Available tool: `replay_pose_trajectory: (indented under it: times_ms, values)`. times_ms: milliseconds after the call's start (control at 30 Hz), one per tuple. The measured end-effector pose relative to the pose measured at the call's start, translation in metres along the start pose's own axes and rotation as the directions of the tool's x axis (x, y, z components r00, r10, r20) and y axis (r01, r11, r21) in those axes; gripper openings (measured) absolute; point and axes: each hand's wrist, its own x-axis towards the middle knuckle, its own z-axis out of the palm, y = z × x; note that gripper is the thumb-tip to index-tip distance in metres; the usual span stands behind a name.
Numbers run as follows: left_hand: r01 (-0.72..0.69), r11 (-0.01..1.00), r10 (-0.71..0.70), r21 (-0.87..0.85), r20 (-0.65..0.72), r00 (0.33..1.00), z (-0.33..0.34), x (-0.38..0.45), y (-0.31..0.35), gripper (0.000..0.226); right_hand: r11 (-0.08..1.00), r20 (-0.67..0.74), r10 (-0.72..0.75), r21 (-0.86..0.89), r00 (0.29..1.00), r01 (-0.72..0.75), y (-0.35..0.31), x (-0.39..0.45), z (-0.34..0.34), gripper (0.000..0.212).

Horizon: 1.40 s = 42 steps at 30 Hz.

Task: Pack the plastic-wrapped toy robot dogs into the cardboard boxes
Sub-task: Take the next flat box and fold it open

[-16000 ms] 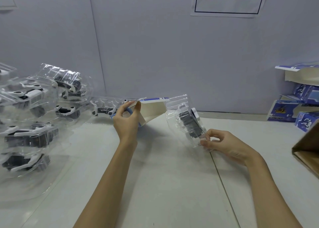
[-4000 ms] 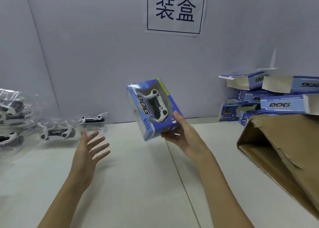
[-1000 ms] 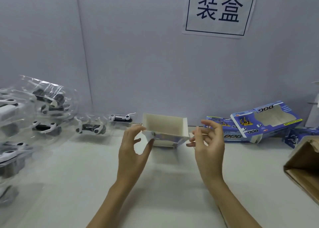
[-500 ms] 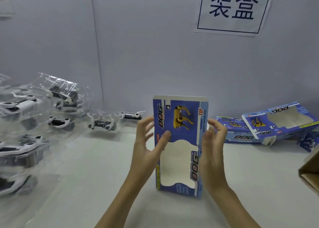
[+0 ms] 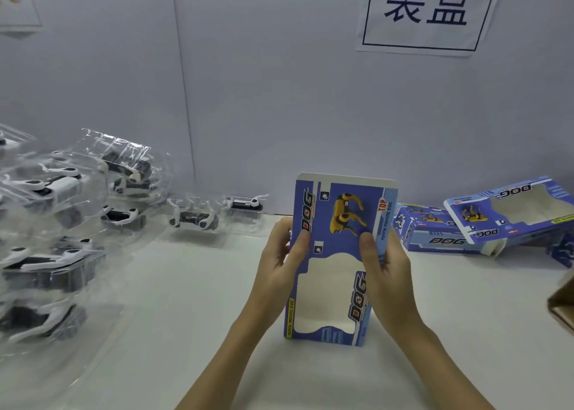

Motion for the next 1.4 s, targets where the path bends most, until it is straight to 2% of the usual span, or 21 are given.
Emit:
replay_pose_trajectory:
  times_ms: [100, 233, 300, 433, 533, 633, 700, 767, 833, 867, 933, 967, 1033, 1067, 1100, 1167, 1200, 1300, 1333, 1367, 1400]
  values:
    - [0.016, 0.999, -0.018, -0.047, -0.034, 0.999, 0.003, 0.000, 0.002, 0.034, 0.984, 0.063, 0.065, 0.163, 0.996, -0.075, -0.001, -0.002, -0.002, 0.051]
    - [-0.049, 0.994, 0.038, -0.100, -0.107, 0.993, 0.012, 0.000, 0.004, 0.018, 0.937, 0.018, 0.138, 0.322, 0.990, -0.136, -0.004, -0.001, 0.003, 0.033]
    - [-0.068, 0.989, 0.049, -0.135, -0.141, 0.989, 0.013, 0.001, 0.004, 0.035, 0.914, 0.002, 0.177, 0.370, 0.984, -0.166, -0.005, 0.001, 0.005, 0.035]
    - [-0.044, 0.993, 0.029, -0.108, -0.133, 0.991, 0.014, 0.000, 0.004, 0.043, 0.918, -0.014, 0.193, 0.356, 0.981, -0.176, -0.005, 0.000, 0.006, 0.033]
    - [-0.001, 1.000, 0.001, 0.013, -0.055, 0.999, 0.009, -0.003, 0.000, 0.061, 0.934, 0.061, 0.147, 0.321, 0.987, -0.159, -0.007, -0.001, 0.001, 0.023]
    - [-0.081, 0.990, 0.082, 0.113, -0.004, 0.997, 0.005, -0.006, 0.003, 0.065, 0.963, 0.059, -0.007, 0.269, 0.998, -0.009, -0.012, 0.003, -0.010, 0.044]
    - [-0.184, 0.967, 0.188, 0.175, -0.003, 0.982, 0.005, -0.006, 0.006, 0.068, 0.983, 0.030, -0.097, 0.160, 0.995, 0.091, -0.013, 0.005, -0.016, 0.061]
    - [-0.311, 0.887, 0.341, 0.342, -0.030, 0.940, 0.003, -0.006, 0.003, 0.069, 0.978, 0.001, -0.201, -0.064, 0.980, 0.201, -0.013, 0.005, -0.018, 0.064]
    - [-0.390, 0.680, 0.505, 0.621, -0.012, 0.863, 0.001, -0.006, -0.003, 0.076, 0.947, 0.029, -0.260, -0.189, 0.965, 0.261, -0.009, 0.004, -0.017, 0.055]
    - [-0.384, 0.577, 0.551, 0.721, 0.004, 0.835, 0.002, -0.007, -0.004, 0.082, 0.966, 0.061, -0.205, -0.147, 0.977, 0.212, -0.007, 0.002, -0.013, 0.052]
    - [-0.406, 0.457, 0.578, 0.792, 0.083, 0.812, 0.008, -0.010, -0.008, 0.089, 0.999, 0.182, 0.037, 0.007, 0.983, -0.039, -0.005, -0.004, -0.004, 0.065]
    - [-0.442, 0.419, 0.570, 0.793, 0.149, 0.808, 0.011, -0.012, -0.011, 0.084, 0.989, 0.231, 0.125, 0.046, 0.965, -0.139, -0.004, -0.007, 0.001, 0.076]
    - [-0.504, 0.369, 0.561, 0.781, 0.245, 0.791, 0.014, -0.016, -0.016, 0.062, 0.986, 0.223, 0.159, 0.021, 0.962, -0.168, 0.000, -0.010, 0.004, 0.089]
    - [-0.519, 0.396, 0.552, 0.758, 0.255, 0.794, 0.013, -0.016, -0.016, 0.052, 0.986, 0.183, 0.161, 0.021, 0.970, -0.168, 0.001, -0.009, 0.003, 0.090]
    - [-0.513, 0.476, 0.527, 0.715, 0.235, 0.817, 0.011, -0.015, -0.015, 0.043, 0.985, 0.130, 0.166, 0.030, 0.978, -0.171, 0.003, -0.007, 0.000, 0.085]
    - [-0.448, 0.653, 0.467, 0.611, 0.142, 0.873, 0.007, -0.010, -0.009, 0.028, 0.989, 0.041, 0.146, 0.001, 0.988, -0.147, 0.006, -0.002, -0.008, 0.066]
    - [-0.420, 0.685, 0.450, 0.596, 0.107, 0.887, 0.003, -0.007, -0.006, 0.022, 0.991, 0.026, 0.133, -0.003, 0.991, -0.133, 0.006, 0.000, -0.011, 0.058]
    - [-0.288, 0.612, 0.467, 0.737, -0.042, 0.883, -0.020, 0.004, 0.000, 0.014, 0.998, 0.031, 0.056, 0.026, 0.998, -0.057, 0.001, 0.002, -0.016, 0.039]
    - [-0.176, 0.654, 0.379, 0.736, -0.117, 0.918, -0.033, 0.005, 0.001, 0.018, 0.999, 0.033, 0.023, 0.036, 0.999, -0.025, -0.001, 0.002, -0.019, 0.035]
    - [-0.032, 0.756, 0.180, 0.654, -0.161, 0.971, -0.039, 0.006, 0.009, 0.028, 0.998, 0.031, 0.002, 0.056, 1.000, -0.004, -0.002, 0.003, -0.022, 0.034]
    - [0.136, 0.869, -0.085, 0.475, -0.127, 0.988, -0.037, 0.009, 0.019, 0.037, 0.995, 0.028, 0.006, 0.095, 1.000, -0.008, -0.004, 0.004, -0.025, 0.034]
